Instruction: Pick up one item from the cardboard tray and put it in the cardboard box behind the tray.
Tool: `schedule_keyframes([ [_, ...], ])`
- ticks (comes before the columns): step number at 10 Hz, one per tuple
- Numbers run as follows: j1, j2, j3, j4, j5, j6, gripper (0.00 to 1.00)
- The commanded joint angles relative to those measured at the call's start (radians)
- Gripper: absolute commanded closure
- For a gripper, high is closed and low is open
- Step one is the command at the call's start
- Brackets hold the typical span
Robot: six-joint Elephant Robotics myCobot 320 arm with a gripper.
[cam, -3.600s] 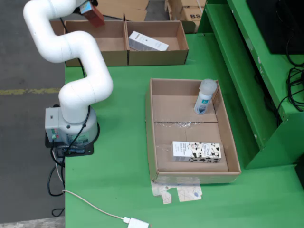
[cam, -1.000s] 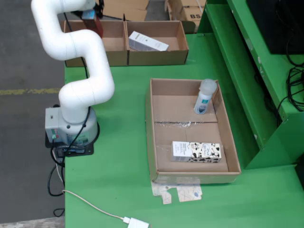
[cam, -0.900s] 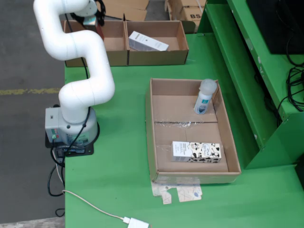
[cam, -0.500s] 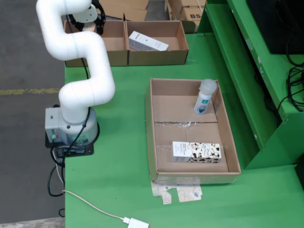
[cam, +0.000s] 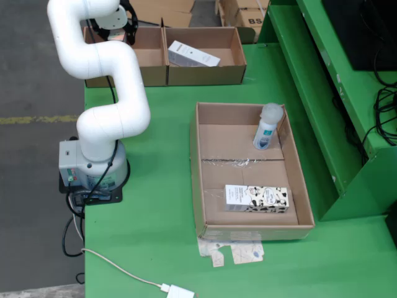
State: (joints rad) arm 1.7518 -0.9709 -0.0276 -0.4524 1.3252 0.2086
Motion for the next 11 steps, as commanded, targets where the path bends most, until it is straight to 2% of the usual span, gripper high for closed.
schedule_keyframes([
  [1,-0.007,0.030,0.028,0.012,-0.006,0.003,1.00],
  [5,-0.007,0.030,0.028,0.012,-0.006,0.003,1.00],
  [11,-0.007,0.030,0.028,0.012,-0.006,0.003,0.40],
])
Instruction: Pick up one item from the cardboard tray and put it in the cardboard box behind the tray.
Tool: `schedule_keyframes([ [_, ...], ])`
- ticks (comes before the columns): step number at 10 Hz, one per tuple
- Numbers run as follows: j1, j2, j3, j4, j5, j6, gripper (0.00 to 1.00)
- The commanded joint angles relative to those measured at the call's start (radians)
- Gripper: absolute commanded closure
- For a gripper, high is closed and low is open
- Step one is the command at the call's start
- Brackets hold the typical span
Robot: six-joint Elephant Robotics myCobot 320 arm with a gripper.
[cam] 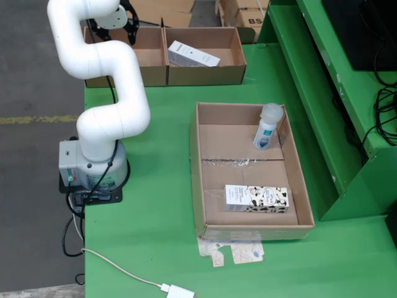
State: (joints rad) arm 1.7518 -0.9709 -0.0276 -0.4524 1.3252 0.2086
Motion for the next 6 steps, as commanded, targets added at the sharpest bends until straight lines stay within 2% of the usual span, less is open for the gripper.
schedule_keyframes([
  [1,-0.007,0.030,0.028,0.012,-0.006,0.003,0.30],
  [4,-0.007,0.030,0.028,0.012,-0.006,0.003,0.00],
  [6,-0.007,0.030,0.028,0.012,-0.006,0.003,0.00],
])
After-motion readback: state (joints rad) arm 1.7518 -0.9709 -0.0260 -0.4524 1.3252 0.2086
